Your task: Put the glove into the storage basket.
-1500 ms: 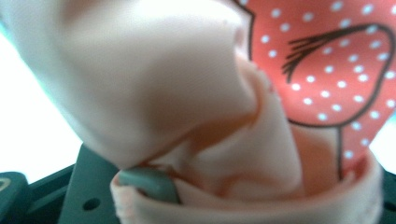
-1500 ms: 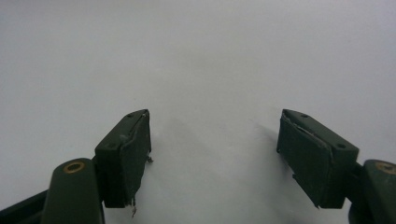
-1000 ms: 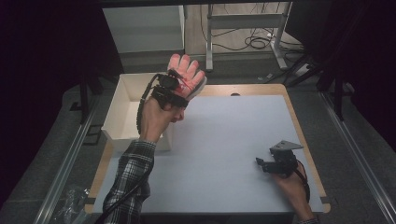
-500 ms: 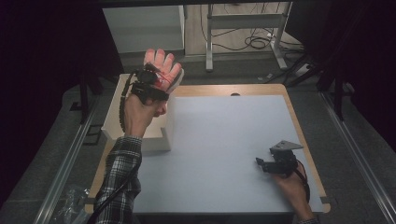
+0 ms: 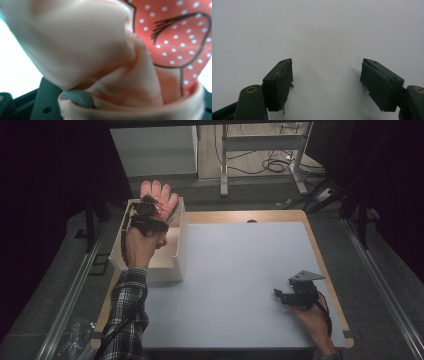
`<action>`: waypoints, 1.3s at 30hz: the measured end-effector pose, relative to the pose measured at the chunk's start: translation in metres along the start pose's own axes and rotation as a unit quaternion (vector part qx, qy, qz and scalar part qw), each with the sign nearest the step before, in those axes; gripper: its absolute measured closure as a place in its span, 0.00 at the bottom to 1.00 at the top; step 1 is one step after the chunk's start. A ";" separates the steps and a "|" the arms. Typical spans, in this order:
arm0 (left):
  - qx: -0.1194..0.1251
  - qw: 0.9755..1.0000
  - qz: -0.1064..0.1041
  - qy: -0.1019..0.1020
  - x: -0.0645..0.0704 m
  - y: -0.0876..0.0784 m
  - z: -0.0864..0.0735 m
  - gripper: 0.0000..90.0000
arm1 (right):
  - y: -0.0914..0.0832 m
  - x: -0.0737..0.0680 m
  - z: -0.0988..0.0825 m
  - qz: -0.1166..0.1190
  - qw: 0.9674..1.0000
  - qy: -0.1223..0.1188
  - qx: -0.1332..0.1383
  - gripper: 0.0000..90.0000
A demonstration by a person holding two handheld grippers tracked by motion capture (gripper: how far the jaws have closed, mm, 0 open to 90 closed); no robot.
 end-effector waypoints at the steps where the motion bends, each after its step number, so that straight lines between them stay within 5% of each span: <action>1: -0.003 1.000 0.002 -0.006 -0.001 0.008 -0.002 0.43 | 0.000 0.000 0.000 0.000 1.000 0.000 0.000 0.29; 23: -0.055 0.998 0.013 -0.012 0.009 0.089 -0.027 0.41 | 0.000 0.000 0.000 0.000 1.000 0.000 0.000 0.29; 31: -0.096 0.995 0.016 0.006 0.021 0.107 -0.030 0.39 | 0.000 0.000 0.000 0.000 1.000 -0.001 0.000 0.29; 39: -0.143 0.989 0.017 0.026 0.031 0.125 -0.033 0.31 | 0.000 0.000 0.000 0.000 1.000 -0.001 0.000 0.29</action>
Point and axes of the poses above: each handheld gripper's, and its own axes: y roughly forward along the jaws, z roughly out of its top, x roughly to its right, the point moved 4 cm from there along y, roughly forward along the jaws, and after that the axes turned 15 degrees about z, right-handed, at the moved point
